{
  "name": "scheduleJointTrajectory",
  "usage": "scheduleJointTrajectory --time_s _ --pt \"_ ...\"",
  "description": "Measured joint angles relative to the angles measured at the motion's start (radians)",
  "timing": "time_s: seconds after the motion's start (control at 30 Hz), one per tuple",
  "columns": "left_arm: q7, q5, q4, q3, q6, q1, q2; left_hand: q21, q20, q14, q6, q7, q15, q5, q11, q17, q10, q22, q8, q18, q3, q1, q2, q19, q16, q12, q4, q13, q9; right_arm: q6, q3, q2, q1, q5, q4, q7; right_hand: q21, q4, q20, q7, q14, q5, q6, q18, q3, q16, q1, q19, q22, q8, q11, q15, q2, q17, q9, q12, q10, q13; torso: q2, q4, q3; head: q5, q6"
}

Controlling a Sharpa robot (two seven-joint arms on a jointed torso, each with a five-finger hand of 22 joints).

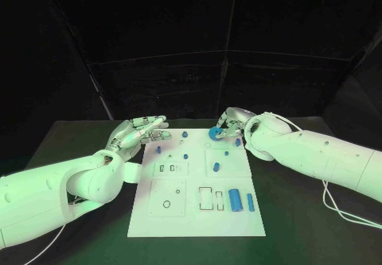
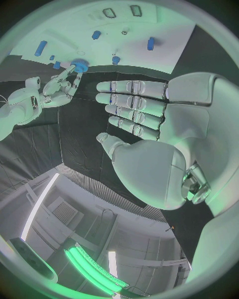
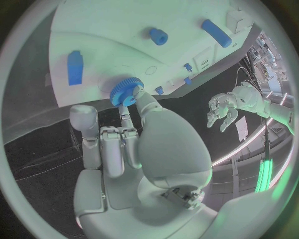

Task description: Assemble the parts on the task board

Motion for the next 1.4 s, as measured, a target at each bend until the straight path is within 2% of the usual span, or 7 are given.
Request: scheduleJointTrajectory --time_s 0.33,0.47,0.63,0.9,0.97,1.13,1.4 --pt "0.000 0.000 0.001 0.000 0.000 0.000 -0.004 0.000 0.000 0.000 0.000 0.000 0.000 0.000 0.000 0.000 0.000 0.000 0.000 0.000 0.000 0.000 0.000 0.000 -0.004 0.000 0.000 0.000 0.000 -0.052 0.000 -0.002 0.001 -0.068 0.113 -0.010 0.008 -0.001 -0.003 0.001 0.000 -0.005 0.001 0.000 0.008 0.004 -0.008 0.003 0.011 0.000 0.000 0.000 0.009 0.000 -0.001 0.004 0.000 0.000 -0.001 -0.0005 -0.0011 0.009 0.004" --pt "0.000 0.000 0.002 0.000 0.000 0.000 -0.005 0.000 0.000 0.000 0.000 0.000 0.000 0.000 0.000 0.000 0.000 0.000 0.000 0.000 0.000 0.000 0.000 0.000 -0.004 0.000 0.000 0.000 0.000 -0.059 0.000 0.031 0.001 -0.103 0.123 -0.012 0.008 0.000 -0.003 0.001 0.000 -0.005 0.001 0.000 0.009 0.004 -0.008 0.003 0.012 -0.005 0.000 0.000 0.009 0.000 -0.001 0.004 0.000 0.000 -0.001 -0.0003 -0.0012 0.015 0.003" --pt "0.000 0.000 0.003 0.000 0.000 0.000 -0.005 0.000 0.000 0.000 0.000 0.000 0.000 0.000 0.000 0.000 0.000 0.000 0.000 0.000 0.000 0.000 0.000 0.000 -0.004 0.000 0.000 0.000 0.000 -0.064 -0.004 0.082 0.002 -0.141 0.096 -0.012 0.008 0.001 -0.003 0.001 0.000 -0.007 0.001 0.000 0.010 0.004 -0.008 0.003 0.012 -0.007 0.000 0.000 0.010 0.000 -0.001 0.004 0.000 0.000 -0.001 0.0012 -0.0013 0.024 0.002" --pt "0.000 0.000 0.000 0.000 0.000 0.002 0.003 -0.004 0.000 0.000 0.000 0.000 0.000 0.000 0.000 0.001 0.000 -0.001 -0.004 0.000 0.000 -0.004 0.004 0.000 -0.004 0.000 0.000 0.000 0.000 -0.062 -0.050 0.162 0.002 -0.178 0.028 -0.012 0.008 0.001 -0.003 0.001 0.000 -0.011 0.001 0.000 0.010 0.004 -0.008 0.003 0.013 -0.013 0.000 0.000 0.010 0.000 -0.001 0.004 0.000 0.000 0.001 0.0012 -0.0013 0.032 0.005" --pt "0.000 0.000 -0.001 0.000 0.000 0.002 0.005 -0.004 0.000 0.000 0.000 0.000 0.000 0.000 0.000 0.001 0.000 -0.001 -0.004 0.000 0.000 -0.004 0.004 0.000 -0.004 0.000 0.000 0.000 0.000 -0.059 -0.056 0.177 0.001 -0.184 0.017 -0.012 0.008 0.001 -0.003 0.001 0.000 -0.011 0.001 0.000 0.010 0.004 -0.008 0.003 0.014 -0.016 0.000 0.000 0.010 0.000 -0.001 0.004 0.000 0.000 0.001 0.0012 -0.0007 0.034 0.004" --pt "0.000 0.000 -0.003 0.000 0.000 0.003 0.006 -0.004 0.000 0.000 0.000 0.000 0.000 0.000 0.000 0.001 0.000 -0.001 -0.004 0.000 0.000 -0.004 0.004 0.000 -0.004 0.000 0.000 0.000 0.000 -0.048 -0.064 0.207 0.001 -0.198 -0.007 -0.011 0.008 0.001 -0.003 0.001 0.000 -0.013 0.001 0.001 0.015 0.004 -0.011 0.003 0.014 -0.019 0.000 0.000 0.012 0.000 -0.001 0.004 0.000 0.000 0.001 0.0006 0.0000 0.038 0.001" --pt "0.000 0.000 -0.005 0.000 0.000 0.004 0.009 -0.004 0.000 0.000 0.000 0.000 0.000 0.000 0.000 0.001 0.000 -0.001 -0.004 0.000 0.000 -0.008 0.008 0.000 -0.004 0.000 0.000 0.000 0.000 -0.048 -0.067 0.225 0.002 -0.206 -0.033 -0.010 0.008 -0.001 -0.003 0.001 0.000 0.002 0.001 0.001 0.024 0.004 -0.020 0.003 0.015 -0.028 0.000 0.000 0.014 0.000 -0.001 0.004 0.000 0.000 0.001 -0.0006 0.0012 0.043 -0.002"
